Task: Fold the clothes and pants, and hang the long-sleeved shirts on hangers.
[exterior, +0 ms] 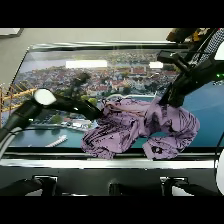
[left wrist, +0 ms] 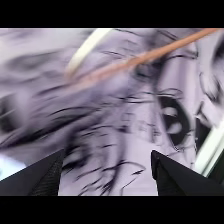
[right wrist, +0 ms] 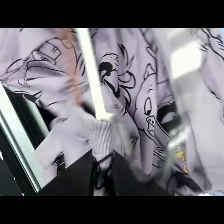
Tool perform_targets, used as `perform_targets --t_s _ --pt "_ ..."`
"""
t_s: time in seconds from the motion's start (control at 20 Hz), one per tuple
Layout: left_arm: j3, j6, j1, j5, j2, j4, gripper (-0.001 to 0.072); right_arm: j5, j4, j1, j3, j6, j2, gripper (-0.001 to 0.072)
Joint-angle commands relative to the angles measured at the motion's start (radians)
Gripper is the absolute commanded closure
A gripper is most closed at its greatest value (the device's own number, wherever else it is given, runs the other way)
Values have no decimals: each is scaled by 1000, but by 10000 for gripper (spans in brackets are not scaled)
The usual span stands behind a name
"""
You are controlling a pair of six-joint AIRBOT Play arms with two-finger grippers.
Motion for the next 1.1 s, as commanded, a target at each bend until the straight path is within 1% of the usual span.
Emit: perform_targets --t_s 0.0,0.05,0.1,0.2,0.25,0.35,0.4,0.5,0.6,0.8,0.95,1.05 --pt "-15 -314 175 -105 62 32 93 -22 -13 0 0 95 9 669" --pt "-40 -386 174 -112 77 31 94 -33 -13 0 0 122 9 669" --pt "-74 -452 134 -92 89 31 94 -39 -14 0 0 138 9 669" --pt "-128 -606 -19 12 88 32 94 -40 -14 0 0 150 9 668" --pt "-141 -676 -127 95 80 42 94 -39 -14 0 0 156 9 668" --pt "-138 -805 -330 266 50 127 93 -37 -14 0 0 164 9 668" --pt "-132 -863 -407 328 30 186 94 -37 -14 0 0 175 9 668" --pt "-112 -977 -513 391 -33 290 94 -36 -14 0 0 184 9 668" --pt "-87 -986 -551 401 -103 302 94 -35 -14 0 0 186 9 668" --pt "-50 -985 -556 414 -213 309 94 -35 -15 0 0 186 9 667" --pt "-46 -982 -560 427 -249 309 95 -36 -18 0 0 186 9 667" --pt "-46 -983 -560 460 -256 309 97 -36 -18 0 0 186 9 667"
